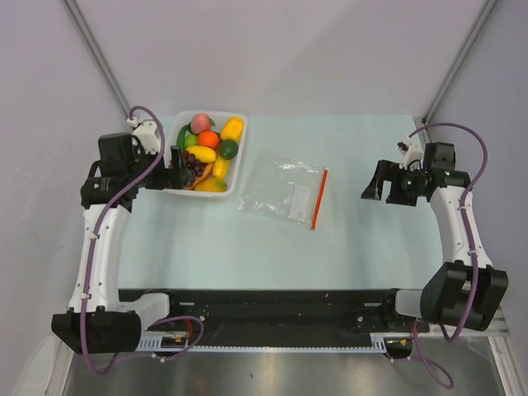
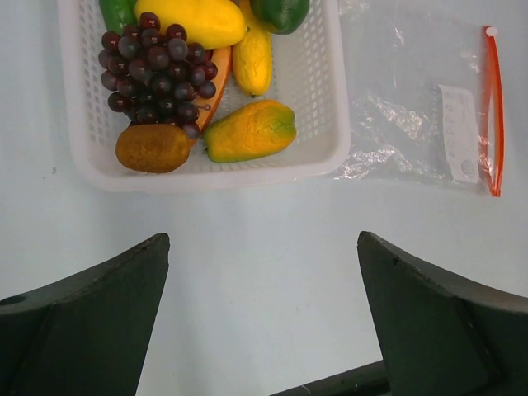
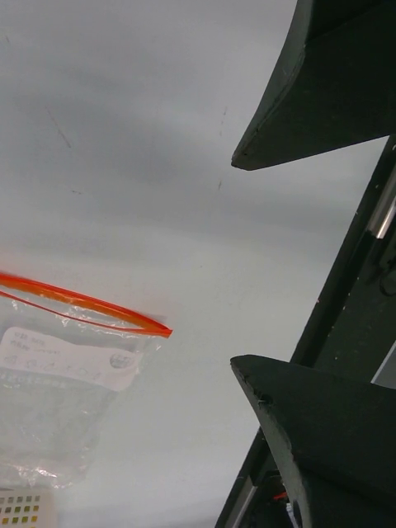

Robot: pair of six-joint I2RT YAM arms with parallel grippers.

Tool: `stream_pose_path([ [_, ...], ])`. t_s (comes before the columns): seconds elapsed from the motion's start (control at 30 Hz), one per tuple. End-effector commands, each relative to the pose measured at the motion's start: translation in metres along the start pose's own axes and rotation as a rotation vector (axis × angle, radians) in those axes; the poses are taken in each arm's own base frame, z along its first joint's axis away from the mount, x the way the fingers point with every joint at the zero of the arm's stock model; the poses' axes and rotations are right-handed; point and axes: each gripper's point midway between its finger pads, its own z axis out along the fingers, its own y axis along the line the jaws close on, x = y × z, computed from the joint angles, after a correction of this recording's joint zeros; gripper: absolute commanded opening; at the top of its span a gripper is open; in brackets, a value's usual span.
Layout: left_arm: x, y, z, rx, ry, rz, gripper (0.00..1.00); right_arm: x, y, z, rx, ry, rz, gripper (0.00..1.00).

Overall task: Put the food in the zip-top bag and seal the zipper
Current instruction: Pick up the zipper food storage bag at the center of the board.

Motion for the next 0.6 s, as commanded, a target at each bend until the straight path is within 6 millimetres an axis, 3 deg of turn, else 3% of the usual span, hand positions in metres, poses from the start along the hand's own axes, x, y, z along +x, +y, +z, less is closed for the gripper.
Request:
stream_pose_path([
  [0.0,-0.015,0.008,-0.01,-0.083,-0.102,-0.045,1.0,0.0,0.008,0.01,-0.066,-0.01,0.049,1.0],
  [0.27,-0.016,0.012,-0.022,-0.121,-0.172,-0.026,0.99,0.005,0.022,0.04,-0.194,0.047,0.195,1.0],
  [0.57,-0.019,-0.002,-0.032,-0.053,-0.231,0.064,1.0,0.009,0.043,0.096,-0.28,0.095,0.271,0.95],
])
